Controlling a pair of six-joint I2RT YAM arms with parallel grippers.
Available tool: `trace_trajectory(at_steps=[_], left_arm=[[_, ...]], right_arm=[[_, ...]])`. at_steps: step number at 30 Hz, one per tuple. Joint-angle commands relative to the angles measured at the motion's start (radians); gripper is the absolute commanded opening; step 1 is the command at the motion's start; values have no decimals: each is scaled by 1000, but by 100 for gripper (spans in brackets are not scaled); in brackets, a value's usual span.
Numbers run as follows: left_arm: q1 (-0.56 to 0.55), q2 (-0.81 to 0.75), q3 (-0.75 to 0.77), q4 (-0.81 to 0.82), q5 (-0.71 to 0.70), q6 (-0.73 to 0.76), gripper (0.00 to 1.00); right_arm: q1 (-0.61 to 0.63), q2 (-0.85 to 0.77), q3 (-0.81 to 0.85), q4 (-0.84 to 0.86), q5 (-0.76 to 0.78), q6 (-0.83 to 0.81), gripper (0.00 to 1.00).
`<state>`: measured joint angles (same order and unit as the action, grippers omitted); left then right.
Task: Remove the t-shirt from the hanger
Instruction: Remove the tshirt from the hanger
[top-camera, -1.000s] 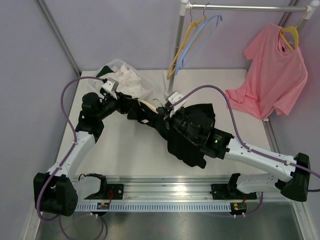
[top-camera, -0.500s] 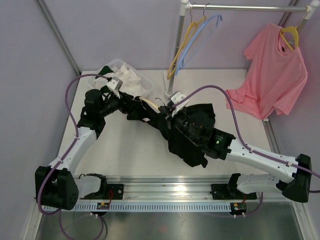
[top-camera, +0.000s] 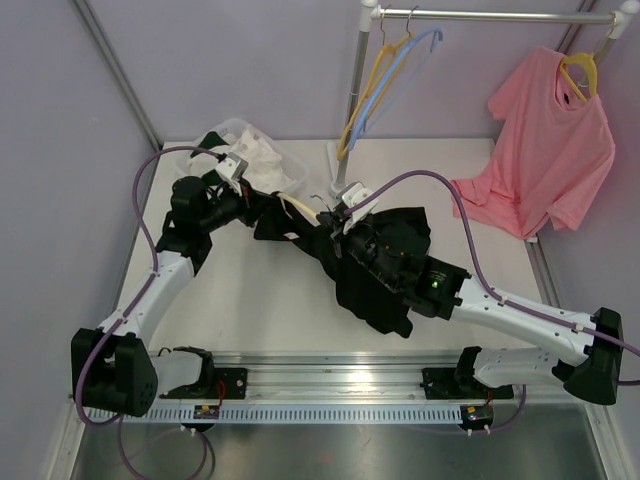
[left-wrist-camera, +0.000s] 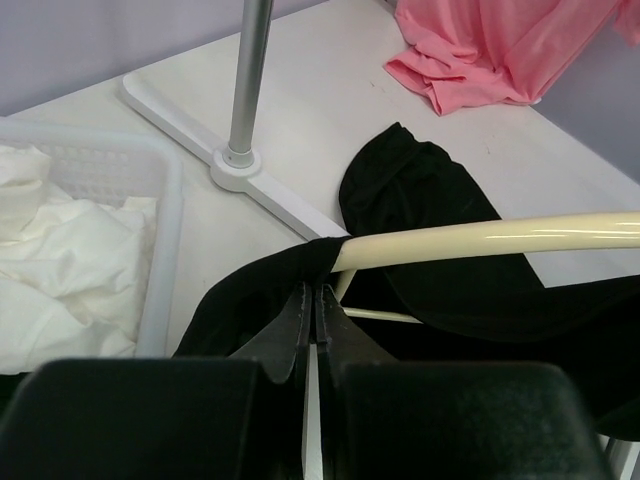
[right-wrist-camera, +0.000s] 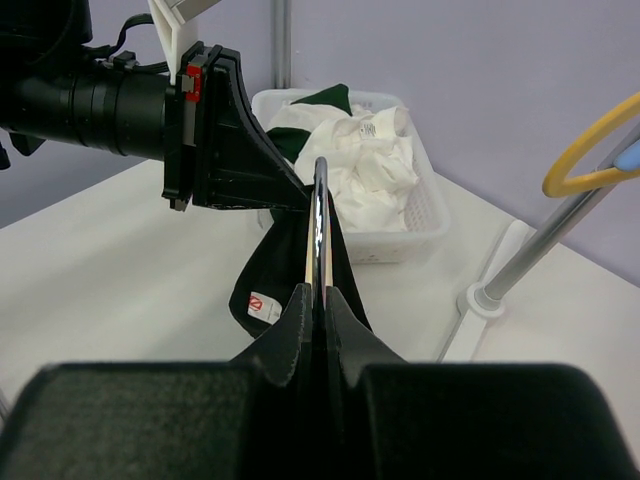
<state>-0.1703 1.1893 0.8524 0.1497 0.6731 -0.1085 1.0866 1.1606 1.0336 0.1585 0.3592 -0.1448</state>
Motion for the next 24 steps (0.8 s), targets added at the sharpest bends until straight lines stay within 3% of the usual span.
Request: trace_trajectory(at_steps=[1,11,17,24], left_arm=[[3,18,46,13,-38,-22,0],[22,112,112,-51,-75,-33,0],[22,141,134,-68,-55,-28,0],[0,130,120,-59,0,-3,0]], right_arm=[[10,-38,22,32,-1,-18,0],[10,-229,-67,-103,-117,-58,0],[9,-384,-179,21,-163,-35,0],[9,-358,-268,333,-66,-65,0]])
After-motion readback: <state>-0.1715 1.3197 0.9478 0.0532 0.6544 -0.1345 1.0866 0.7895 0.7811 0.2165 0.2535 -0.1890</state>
